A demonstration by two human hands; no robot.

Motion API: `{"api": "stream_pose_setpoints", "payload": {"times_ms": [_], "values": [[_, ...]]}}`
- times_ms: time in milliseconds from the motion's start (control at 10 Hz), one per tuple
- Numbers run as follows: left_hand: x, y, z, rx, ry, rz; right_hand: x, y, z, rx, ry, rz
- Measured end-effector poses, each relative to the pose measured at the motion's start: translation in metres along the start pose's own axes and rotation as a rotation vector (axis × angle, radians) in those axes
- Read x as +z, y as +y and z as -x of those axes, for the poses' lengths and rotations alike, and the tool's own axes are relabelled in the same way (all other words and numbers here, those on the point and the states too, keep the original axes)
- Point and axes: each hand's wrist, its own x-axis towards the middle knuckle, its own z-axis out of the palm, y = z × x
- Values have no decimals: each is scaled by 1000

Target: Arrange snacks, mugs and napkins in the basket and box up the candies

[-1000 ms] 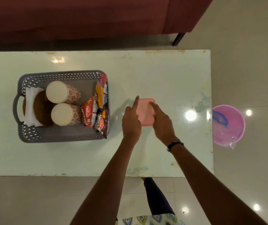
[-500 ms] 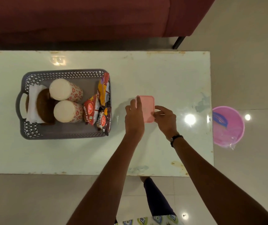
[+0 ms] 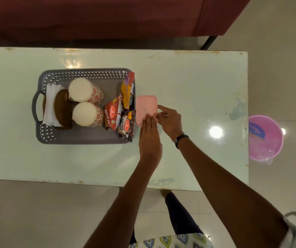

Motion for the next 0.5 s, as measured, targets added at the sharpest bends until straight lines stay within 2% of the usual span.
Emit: {"api": "stream_pose_setpoints", "payload": {"times_ms": [200,300,400,500], "values": [[-13,-5,-1,17,-66,30,1,-8,5,-3,-15,149],[-32,-4,8,100,-91,73,1,-10,15,8,21,166],[-66,-9,25,220,-41,140,6,-20,38,-28,145,172],[-109,-32,27,254,37,120,12,-40,59,-84,267,172]]}}
